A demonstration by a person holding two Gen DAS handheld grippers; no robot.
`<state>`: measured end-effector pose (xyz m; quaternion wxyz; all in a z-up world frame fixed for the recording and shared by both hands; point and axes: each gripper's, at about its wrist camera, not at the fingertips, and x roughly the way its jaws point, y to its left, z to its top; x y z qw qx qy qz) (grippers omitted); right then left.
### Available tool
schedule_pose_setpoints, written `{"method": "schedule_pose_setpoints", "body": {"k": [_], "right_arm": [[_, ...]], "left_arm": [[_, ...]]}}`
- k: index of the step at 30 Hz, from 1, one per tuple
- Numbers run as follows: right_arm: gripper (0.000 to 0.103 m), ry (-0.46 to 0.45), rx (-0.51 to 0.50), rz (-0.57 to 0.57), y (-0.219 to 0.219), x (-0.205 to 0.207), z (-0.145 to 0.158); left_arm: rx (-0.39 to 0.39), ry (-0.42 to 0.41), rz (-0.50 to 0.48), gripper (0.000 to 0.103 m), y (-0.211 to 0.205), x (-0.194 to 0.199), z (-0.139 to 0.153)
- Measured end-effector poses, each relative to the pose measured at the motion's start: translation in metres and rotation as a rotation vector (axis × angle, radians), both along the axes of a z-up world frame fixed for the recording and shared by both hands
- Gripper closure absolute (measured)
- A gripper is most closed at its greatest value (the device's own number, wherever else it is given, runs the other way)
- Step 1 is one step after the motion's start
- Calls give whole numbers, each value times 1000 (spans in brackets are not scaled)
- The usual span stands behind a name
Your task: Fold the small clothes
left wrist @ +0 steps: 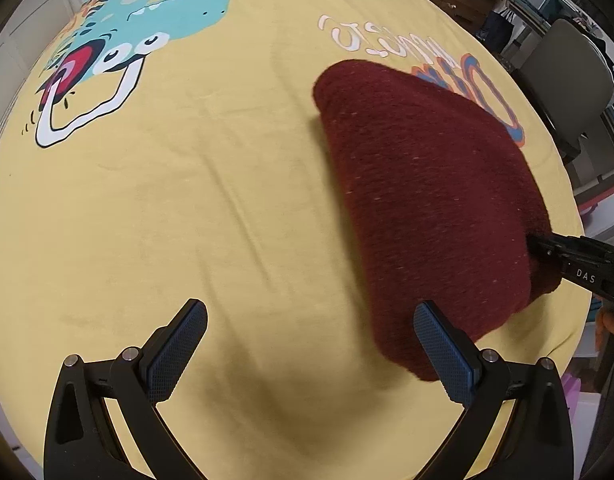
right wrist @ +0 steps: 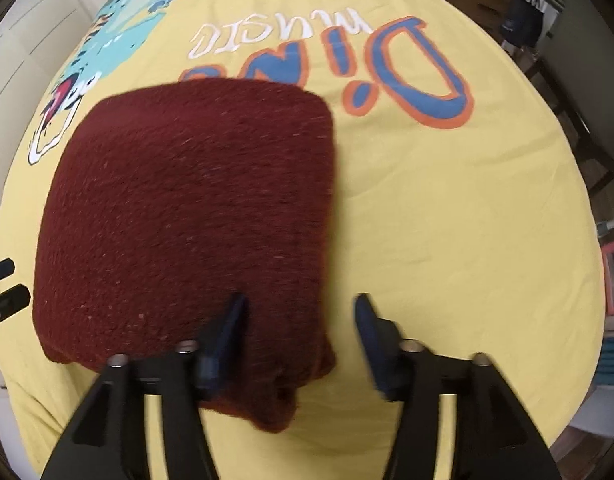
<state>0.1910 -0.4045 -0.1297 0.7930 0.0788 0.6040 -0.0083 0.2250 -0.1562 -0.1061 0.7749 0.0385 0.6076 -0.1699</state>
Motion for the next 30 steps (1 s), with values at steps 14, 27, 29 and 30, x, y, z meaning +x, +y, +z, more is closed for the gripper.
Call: {"method": "schedule_pose_setpoints", "body": {"k": [14,27,29,30], "right_arm": [[17,-86,113,-6,-2,5,32],[1,-16,190,-7,6,20,-35],[1,-22,207,-12,4,20,-41],[1,-22,214,-12,4,21,-43]], "left_arm": [[-51,29,35,1,-47,45,-3],[21,34,35,0,-58,39,-48],[17,34,45,0,-56,37,-55],[11,33,54,0,-55,37,-57]]}}
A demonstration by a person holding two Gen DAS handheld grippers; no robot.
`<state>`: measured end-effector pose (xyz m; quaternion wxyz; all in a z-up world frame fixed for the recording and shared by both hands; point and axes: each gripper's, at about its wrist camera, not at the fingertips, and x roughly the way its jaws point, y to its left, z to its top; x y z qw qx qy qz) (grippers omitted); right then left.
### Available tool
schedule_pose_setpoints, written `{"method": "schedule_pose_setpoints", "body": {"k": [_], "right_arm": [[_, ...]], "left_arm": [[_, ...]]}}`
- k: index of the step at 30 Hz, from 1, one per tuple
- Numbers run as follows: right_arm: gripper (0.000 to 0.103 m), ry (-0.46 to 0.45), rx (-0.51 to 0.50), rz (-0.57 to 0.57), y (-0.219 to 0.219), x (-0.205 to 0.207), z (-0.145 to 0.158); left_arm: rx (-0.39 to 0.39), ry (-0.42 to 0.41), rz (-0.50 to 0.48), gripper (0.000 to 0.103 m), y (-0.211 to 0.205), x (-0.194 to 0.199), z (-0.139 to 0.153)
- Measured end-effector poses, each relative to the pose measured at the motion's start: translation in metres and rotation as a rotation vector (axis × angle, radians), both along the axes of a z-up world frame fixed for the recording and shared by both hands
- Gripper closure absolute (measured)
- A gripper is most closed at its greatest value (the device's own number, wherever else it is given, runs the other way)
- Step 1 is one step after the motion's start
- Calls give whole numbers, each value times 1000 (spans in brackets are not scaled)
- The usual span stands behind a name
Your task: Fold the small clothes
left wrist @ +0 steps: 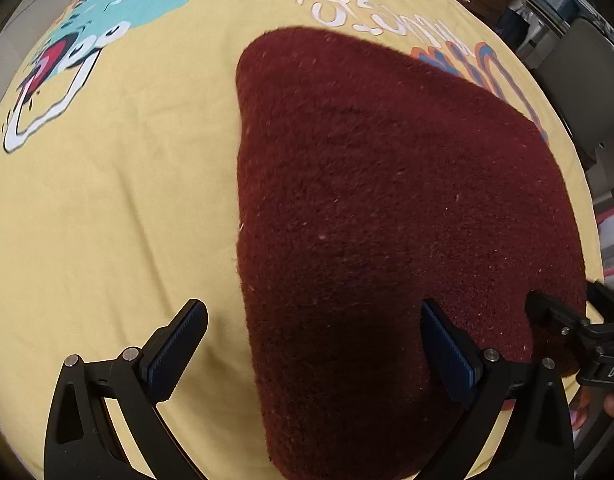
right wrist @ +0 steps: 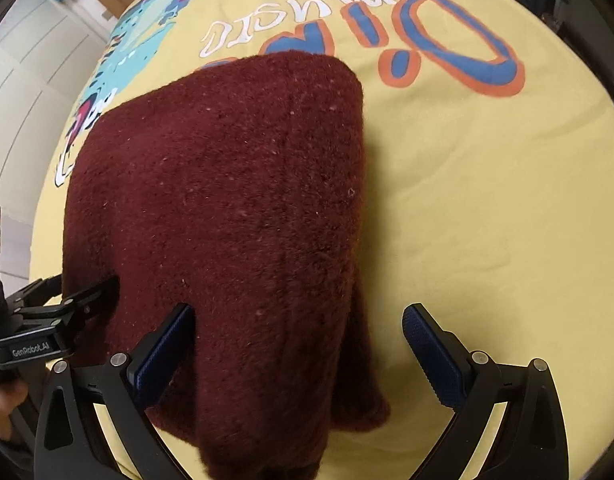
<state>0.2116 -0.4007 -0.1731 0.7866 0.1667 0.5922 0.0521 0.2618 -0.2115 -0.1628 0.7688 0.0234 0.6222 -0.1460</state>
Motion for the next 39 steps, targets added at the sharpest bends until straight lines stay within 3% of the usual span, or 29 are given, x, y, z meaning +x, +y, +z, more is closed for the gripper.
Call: {"method": "schedule_pose_setpoints", "body": {"k": [4,8,11,13,15,18,24,33,36,39], "right_arm": [[4,22,40,-13,0,4,-7],[34,19,125,7,3,6,-7],[40,25,119,29,9,8,-4],[47,28,128,25,11,8,-2],[57,20,111,25,15,8,2],[65,5,76,32,21,6,13],[69,-69,32,54,33,-2,51],[70,-173,36,148,93,-6,108],[70,-182,32,183,121,0,113],[70,-155,22,205,155,8,98]], "left_arm": [[8,-17,-15,0,-3,-2,-3],[17,-22,-28,0,-4,-3,-2],[3,-18,-33,1,-4,-3,-4],[-29,-7,-39,10,-2,-7,-4],[-86,14,-45,31,-1,-8,-3],[-71,-9,-81,41,-7,-12,3],[-116,-44,-136,60,-1,-18,28],[-197,-150,-166,62,58,-28,96],[-202,-169,-144,62,88,-32,106],[-208,-178,-108,61,118,-33,105]]}}
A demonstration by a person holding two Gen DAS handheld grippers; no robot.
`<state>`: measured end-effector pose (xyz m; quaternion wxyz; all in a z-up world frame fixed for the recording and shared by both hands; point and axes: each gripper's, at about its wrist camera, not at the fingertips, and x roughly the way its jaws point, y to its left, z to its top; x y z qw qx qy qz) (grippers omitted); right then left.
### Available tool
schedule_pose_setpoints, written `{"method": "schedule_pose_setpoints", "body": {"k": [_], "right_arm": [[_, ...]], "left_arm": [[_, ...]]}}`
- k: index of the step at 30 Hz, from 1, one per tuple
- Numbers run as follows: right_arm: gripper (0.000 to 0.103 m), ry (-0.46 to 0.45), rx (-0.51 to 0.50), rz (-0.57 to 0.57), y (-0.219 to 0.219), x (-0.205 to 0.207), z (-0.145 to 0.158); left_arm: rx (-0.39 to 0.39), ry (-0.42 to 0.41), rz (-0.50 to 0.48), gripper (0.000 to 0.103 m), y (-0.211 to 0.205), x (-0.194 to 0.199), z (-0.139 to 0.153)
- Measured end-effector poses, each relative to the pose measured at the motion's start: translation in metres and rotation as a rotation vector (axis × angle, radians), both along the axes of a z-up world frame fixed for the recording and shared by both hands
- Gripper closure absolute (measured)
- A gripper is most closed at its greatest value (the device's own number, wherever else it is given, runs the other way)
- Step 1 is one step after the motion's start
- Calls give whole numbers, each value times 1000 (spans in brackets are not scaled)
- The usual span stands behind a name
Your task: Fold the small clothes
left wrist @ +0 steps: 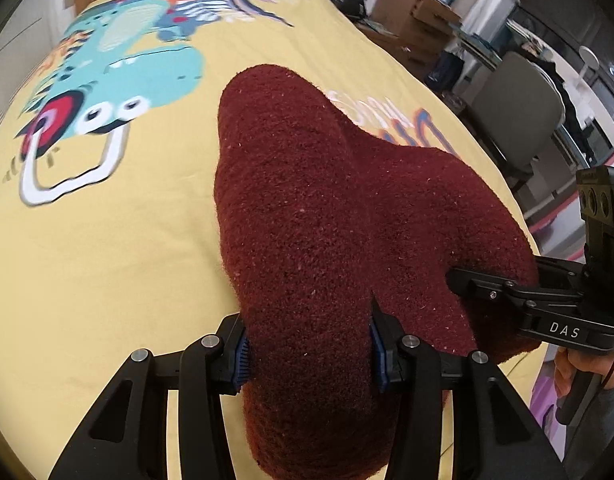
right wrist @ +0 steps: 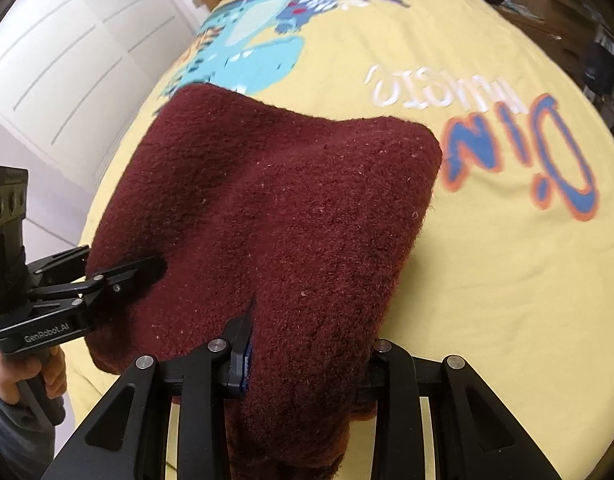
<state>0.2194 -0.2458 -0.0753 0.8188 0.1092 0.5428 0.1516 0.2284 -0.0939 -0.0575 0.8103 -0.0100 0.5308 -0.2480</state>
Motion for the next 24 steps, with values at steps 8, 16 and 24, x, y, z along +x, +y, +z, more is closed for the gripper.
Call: {"method": "schedule_pose_setpoints", "body": {"k": [8,16,24], "right_arm": [[63,97,-74,18,36,6,-63],[27,57,-135,-44,27,5,-48],[21,-1,-196,-37,19,-23,-26]], "left_arm": [[25,109,66,59,44,-14,-57],[36,144,147,37,57,-11,-68],[91,129,173,1,72,-19,-39]]}}
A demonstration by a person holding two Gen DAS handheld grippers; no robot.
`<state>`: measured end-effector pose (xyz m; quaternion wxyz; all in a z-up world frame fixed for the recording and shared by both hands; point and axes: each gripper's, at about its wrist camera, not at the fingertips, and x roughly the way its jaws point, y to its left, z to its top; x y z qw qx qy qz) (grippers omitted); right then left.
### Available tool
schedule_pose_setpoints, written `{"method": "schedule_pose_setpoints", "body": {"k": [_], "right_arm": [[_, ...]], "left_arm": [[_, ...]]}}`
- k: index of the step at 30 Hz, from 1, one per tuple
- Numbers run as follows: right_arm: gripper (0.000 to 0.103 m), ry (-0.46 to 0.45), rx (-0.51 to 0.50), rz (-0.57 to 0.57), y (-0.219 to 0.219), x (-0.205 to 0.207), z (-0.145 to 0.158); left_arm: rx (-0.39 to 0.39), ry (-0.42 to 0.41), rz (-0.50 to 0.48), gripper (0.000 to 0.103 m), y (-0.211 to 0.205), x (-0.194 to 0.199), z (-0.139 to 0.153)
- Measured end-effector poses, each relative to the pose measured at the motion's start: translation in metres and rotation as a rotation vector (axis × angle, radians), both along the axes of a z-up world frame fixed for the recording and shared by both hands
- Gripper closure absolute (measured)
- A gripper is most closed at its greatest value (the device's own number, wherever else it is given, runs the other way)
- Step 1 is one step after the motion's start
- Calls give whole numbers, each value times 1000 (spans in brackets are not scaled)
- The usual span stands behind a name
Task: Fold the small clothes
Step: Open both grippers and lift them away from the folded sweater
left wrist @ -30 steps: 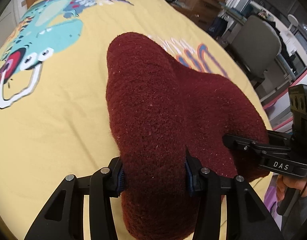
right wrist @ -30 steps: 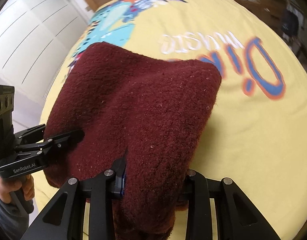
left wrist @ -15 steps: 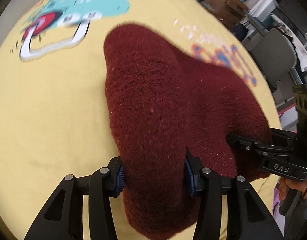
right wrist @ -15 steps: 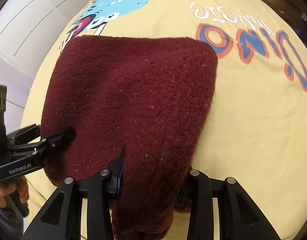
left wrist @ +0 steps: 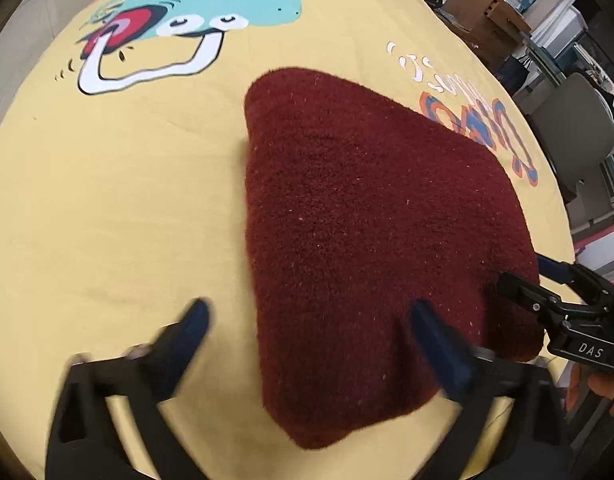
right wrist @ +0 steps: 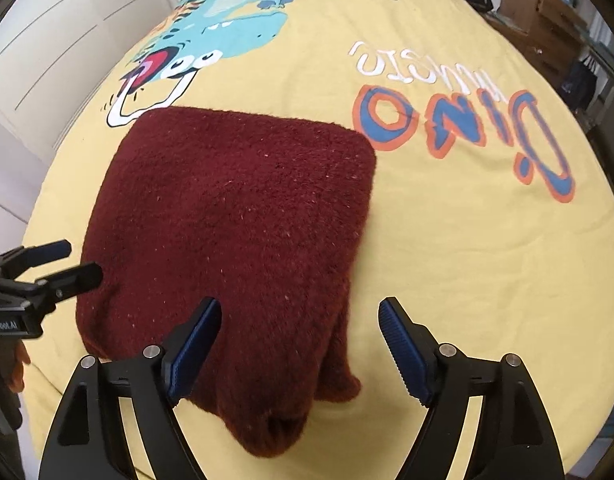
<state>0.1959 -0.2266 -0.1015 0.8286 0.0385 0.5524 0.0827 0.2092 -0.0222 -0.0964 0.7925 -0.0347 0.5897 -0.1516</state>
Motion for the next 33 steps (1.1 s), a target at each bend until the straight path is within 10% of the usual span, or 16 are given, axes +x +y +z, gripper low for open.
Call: {"method": "schedule_pose_setpoints", "body": {"k": [18,33], "right_arm": [[0,-53,-1,-88,-39,-20,-49],[0,-186,-49,-104,-36,-75,46]], "left_arm": [[123,-91,20,0,-1,-7,-51],[169,-197,88,1,18,-45,22]]}}
